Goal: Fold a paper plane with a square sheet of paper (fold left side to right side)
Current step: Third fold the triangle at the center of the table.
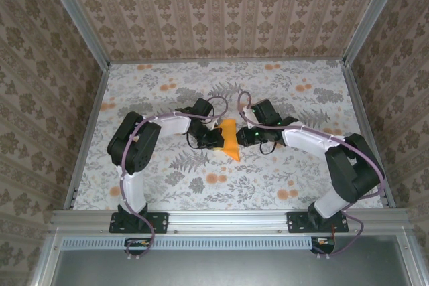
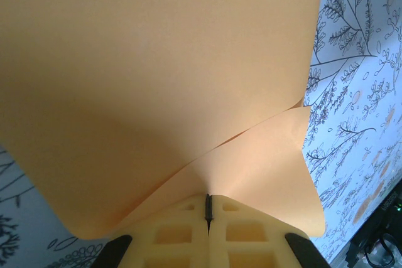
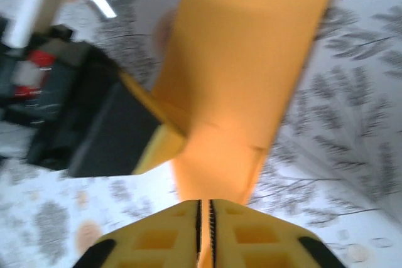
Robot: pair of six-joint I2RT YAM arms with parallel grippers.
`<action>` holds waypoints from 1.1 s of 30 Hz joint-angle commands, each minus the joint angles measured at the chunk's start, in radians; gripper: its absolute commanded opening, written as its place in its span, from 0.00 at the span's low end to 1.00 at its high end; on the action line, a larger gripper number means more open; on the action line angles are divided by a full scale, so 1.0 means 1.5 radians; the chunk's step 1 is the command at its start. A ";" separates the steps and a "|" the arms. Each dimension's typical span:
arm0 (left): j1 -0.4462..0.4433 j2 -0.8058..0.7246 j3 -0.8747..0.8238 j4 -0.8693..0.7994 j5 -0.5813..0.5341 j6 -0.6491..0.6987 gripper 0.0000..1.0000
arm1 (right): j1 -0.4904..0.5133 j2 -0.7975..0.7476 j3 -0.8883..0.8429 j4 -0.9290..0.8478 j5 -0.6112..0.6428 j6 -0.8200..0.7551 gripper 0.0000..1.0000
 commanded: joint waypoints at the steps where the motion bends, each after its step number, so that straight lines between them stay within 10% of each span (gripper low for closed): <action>1: 0.006 0.026 -0.019 -0.035 -0.054 0.012 0.04 | 0.019 0.019 0.002 -0.028 -0.122 0.065 0.07; 33: 0.002 0.027 -0.008 -0.046 -0.059 0.019 0.04 | 0.049 0.154 0.039 -0.093 -0.018 0.092 0.03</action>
